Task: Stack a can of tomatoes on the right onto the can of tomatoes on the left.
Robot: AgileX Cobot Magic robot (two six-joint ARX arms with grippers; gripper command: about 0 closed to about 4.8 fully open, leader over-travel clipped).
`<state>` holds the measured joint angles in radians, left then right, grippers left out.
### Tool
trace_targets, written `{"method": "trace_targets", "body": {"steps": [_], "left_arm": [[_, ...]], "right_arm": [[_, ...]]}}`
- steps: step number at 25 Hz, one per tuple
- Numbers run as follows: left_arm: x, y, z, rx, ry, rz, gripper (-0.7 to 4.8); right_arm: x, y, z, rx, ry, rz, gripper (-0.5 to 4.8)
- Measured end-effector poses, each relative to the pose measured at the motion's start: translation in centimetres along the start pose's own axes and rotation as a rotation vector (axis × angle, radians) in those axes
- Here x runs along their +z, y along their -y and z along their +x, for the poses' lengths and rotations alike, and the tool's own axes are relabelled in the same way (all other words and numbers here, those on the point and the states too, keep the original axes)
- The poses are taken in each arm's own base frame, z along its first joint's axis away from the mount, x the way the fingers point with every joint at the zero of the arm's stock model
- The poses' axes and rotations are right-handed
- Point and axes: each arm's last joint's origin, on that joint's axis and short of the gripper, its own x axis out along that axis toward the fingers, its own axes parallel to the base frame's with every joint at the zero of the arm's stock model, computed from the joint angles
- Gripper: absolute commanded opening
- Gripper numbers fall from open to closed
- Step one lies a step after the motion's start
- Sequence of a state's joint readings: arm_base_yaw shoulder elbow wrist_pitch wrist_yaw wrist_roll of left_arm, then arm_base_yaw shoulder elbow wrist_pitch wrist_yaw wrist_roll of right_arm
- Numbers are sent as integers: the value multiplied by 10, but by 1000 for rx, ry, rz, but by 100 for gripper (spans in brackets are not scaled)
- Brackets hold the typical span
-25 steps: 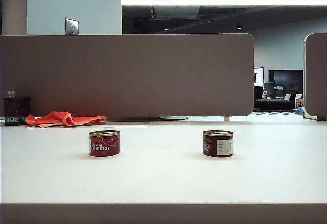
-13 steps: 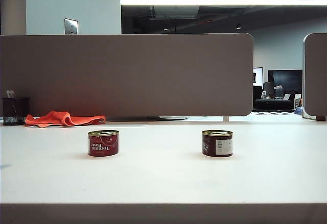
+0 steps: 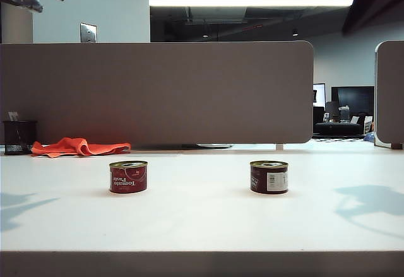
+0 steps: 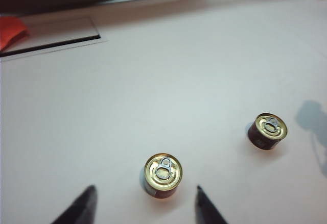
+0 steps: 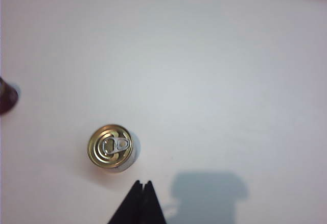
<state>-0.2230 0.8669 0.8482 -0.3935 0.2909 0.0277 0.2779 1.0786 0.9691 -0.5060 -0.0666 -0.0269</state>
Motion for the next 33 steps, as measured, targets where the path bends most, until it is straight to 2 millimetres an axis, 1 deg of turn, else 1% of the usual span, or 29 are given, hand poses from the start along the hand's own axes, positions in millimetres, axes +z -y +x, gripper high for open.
{"method": "trace_targets", "body": {"steps": [1, 2, 4, 5, 6, 7, 8, 9, 10, 11, 12, 14, 16, 19, 20, 21, 23, 26, 33], "left_arm": [[1, 0, 0, 2, -7, -1, 247], [1, 0, 0, 3, -13, -2, 247], [2, 0, 0, 2, -14, -1, 256], [2, 0, 0, 2, -12, 0, 274], [3, 0, 0, 3, -10, 4, 316], [3, 0, 0, 3, -10, 7, 350], [3, 0, 0, 3, -11, 11, 364], [3, 0, 0, 3, -10, 14, 365], [3, 0, 0, 3, -12, 20, 364], [3, 0, 0, 5, -12, 21, 364], [3, 0, 0, 5, -11, 21, 365], [3, 0, 0, 5, -11, 21, 365], [3, 0, 0, 5, -11, 21, 365], [3, 0, 0, 5, -11, 22, 365], [3, 0, 0, 5, -12, 22, 365], [3, 0, 0, 5, -12, 21, 365], [3, 0, 0, 5, -12, 22, 365], [2, 0, 0, 5, -15, 20, 364], [2, 0, 0, 5, -22, 18, 364]], "right_arm": [[-1, -2, 8, 6, -26, -21, 61], [-1, -4, 15, 17, -55, -43, 112], [-1, -6, 28, 36, -94, -62, 262], [0, -6, 34, 40, -107, -62, 327], [0, -6, 39, 44, -118, -63, 392], [1, -7, 47, 50, -132, -65, 427], [0, -7, 53, 52, -141, -67, 457], [0, -10, 60, 61, -156, -71, 479], [0, -12, 65, 70, -170, -75, 479], [2, -16, 78, 86, -189, -84, 479], [3, -19, 85, 94, -198, -90, 479], [9, -25, 109, 100, -234, -78, 479], [15, -27, 124, 97, -247, -37, 479], [20, -30, 141, 83, -294, 20, 479], [20, -30, 153, 64, -348, 59, 479], [18, -30, 161, 49, -398, 83, 479], [15, -30, 173, 14, -457, 90, 479], [8, -32, 176, 6, -510, 86, 479], [0, -42, 180, 19, -568, 65, 479]]}}
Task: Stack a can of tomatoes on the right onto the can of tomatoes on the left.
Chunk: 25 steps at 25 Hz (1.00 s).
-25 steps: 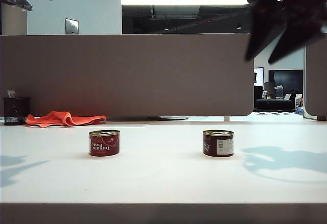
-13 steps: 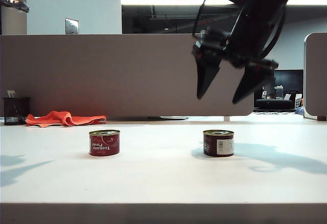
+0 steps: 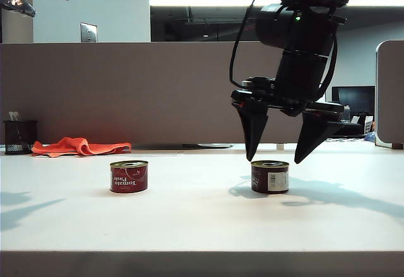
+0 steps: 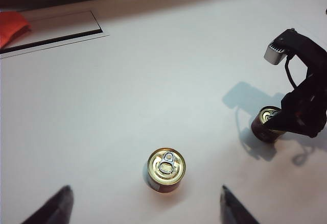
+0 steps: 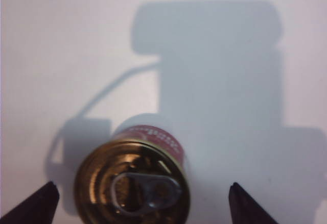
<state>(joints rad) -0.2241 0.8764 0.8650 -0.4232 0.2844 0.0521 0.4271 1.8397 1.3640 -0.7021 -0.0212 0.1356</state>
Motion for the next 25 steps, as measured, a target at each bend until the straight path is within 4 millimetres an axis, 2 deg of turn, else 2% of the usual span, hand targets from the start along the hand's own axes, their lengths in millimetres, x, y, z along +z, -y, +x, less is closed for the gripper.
{"method": "trace_targets", "body": {"steps": [6, 9, 11, 15, 19, 25], "left_arm": [[-1, 0, 0, 0, -8, -2, 364], [-1, 0, 0, 0, -14, -4, 364], [-1, 0, 0, -1, -15, -4, 364], [-1, 0, 0, -1, -15, -4, 364], [-1, 0, 0, -1, -15, -4, 364], [-2, 0, 0, -1, -15, -4, 364]], "right_arm": [[-4, -9, 10, 4, -51, -23, 479], [-5, -8, 12, -12, -56, -23, 432], [-5, -8, 13, -21, -61, -23, 377], [-4, -8, 13, -19, -49, -25, 366], [-2, -9, 13, -16, -32, -25, 316], [-2, -9, 13, -16, -30, -27, 289]]}}
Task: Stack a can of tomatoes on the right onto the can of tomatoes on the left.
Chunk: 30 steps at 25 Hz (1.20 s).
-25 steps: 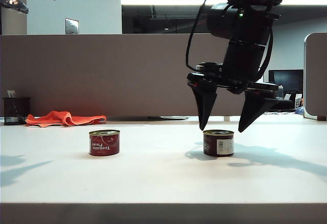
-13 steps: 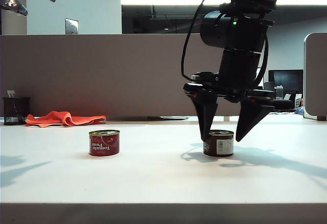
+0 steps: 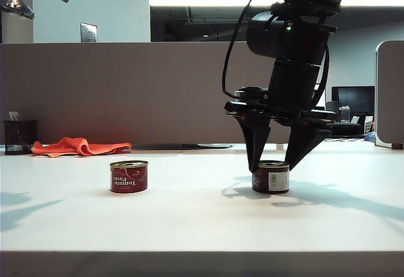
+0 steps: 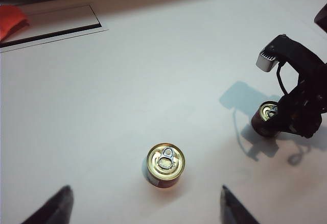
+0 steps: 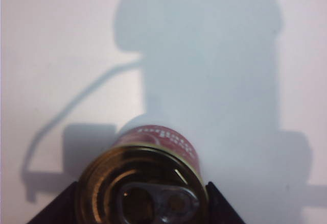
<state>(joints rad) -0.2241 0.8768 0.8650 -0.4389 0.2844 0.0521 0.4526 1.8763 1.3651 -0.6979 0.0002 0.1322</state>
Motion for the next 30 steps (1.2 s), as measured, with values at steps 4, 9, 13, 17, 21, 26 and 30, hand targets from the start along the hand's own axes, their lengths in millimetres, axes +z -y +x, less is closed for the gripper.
{"method": "trace_targets", "body": {"steps": [4, 9, 13, 17, 21, 26, 30], "left_arm": [[0, 0, 0, 0, 0, 0, 364], [0, 0, 0, 0, 0, 0, 364], [0, 0, 0, 0, 0, 0, 364], [0, 0, 0, 5, 0, 0, 364], [0, -1, 0, 21, -1, 0, 364], [-1, -1, 0, 31, -16, -3, 364], [-7, -2, 0, 64, -73, -17, 364]], "right_arm": [[0, 0, 0, 0, 3, 0, 272], [3, 0, -3, 1, 9, 0, 273], [27, -11, -42, 35, 152, -18, 273], [46, -34, -74, 110, 268, -63, 274], [49, -65, -85, 163, 324, -130, 279], [44, -101, -80, 214, 353, -203, 278], [44, -130, -64, 245, 400, -252, 279]]}}
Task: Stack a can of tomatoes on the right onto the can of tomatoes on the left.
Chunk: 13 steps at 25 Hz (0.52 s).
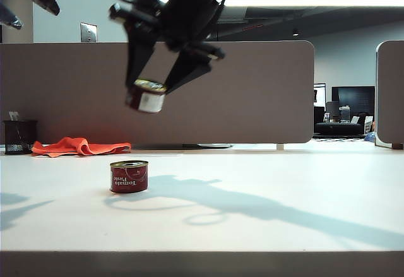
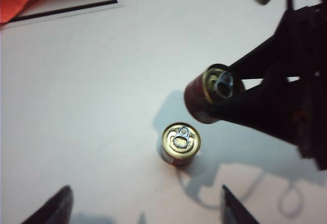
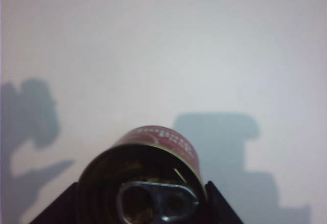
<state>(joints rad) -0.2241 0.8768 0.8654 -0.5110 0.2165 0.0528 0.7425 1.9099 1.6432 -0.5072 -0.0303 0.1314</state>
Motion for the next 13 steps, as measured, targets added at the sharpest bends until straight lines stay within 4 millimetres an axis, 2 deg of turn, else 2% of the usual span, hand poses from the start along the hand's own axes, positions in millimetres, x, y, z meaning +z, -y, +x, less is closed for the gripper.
{"method": "trace_targets", "body": {"steps": [5, 8, 11, 13], "left_arm": [[-1, 0, 0, 12, -5, -1, 364], [0, 0, 0, 12, -5, -1, 364], [-1, 0, 0, 12, -5, -1, 364], [0, 0, 0, 12, -4, -1, 364]], "right_arm": [[-12, -10, 30, 13, -46, -21, 279], [-26, -12, 57, 7, -109, -42, 279], [-26, -12, 59, -9, -105, -52, 287], [-26, -12, 59, -32, -102, -74, 341]]}}
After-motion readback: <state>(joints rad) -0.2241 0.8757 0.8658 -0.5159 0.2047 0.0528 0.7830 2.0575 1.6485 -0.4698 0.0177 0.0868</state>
